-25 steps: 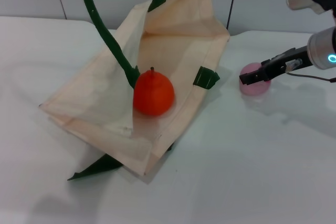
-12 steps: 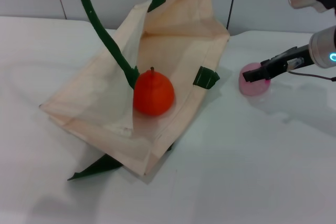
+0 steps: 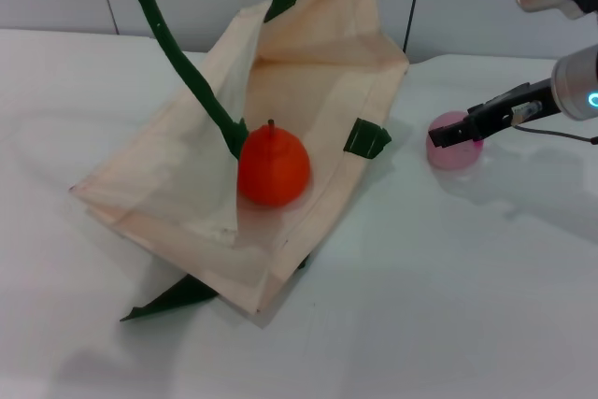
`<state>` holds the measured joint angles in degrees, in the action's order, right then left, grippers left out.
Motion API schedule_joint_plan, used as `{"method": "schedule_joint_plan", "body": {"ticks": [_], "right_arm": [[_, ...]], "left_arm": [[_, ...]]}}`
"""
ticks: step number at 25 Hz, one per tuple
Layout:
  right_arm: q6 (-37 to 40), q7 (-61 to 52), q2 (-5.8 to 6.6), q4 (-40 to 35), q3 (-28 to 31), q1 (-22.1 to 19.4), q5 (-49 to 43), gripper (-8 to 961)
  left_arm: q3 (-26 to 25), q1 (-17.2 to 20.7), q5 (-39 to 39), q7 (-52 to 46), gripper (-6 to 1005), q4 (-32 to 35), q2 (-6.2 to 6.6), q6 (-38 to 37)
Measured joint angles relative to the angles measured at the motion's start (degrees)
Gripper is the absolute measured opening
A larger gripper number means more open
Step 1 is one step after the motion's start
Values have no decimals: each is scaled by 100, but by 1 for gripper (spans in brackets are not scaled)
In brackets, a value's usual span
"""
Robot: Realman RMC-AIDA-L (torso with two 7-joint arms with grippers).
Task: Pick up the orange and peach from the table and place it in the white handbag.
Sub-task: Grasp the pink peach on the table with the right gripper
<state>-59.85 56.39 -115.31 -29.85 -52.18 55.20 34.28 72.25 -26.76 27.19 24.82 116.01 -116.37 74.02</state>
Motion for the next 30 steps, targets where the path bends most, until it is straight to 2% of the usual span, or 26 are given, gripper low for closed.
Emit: {"method": "schedule_joint_plan", "body": {"ticks": [10,19,30], "right_arm": [[-61,-226,22,-79,35,-32,-371,806],[-294,-317,-33,-529,51,-123,-382,812],[1,-317,-1,-390,18,-81,-404,826]], "left_arm": [[8,-25,-128,52,123,-17,9,57],[8,-4,-153,57,125,-17,9,96],[8,-75,-147,49,128,-26,9,96]]}}
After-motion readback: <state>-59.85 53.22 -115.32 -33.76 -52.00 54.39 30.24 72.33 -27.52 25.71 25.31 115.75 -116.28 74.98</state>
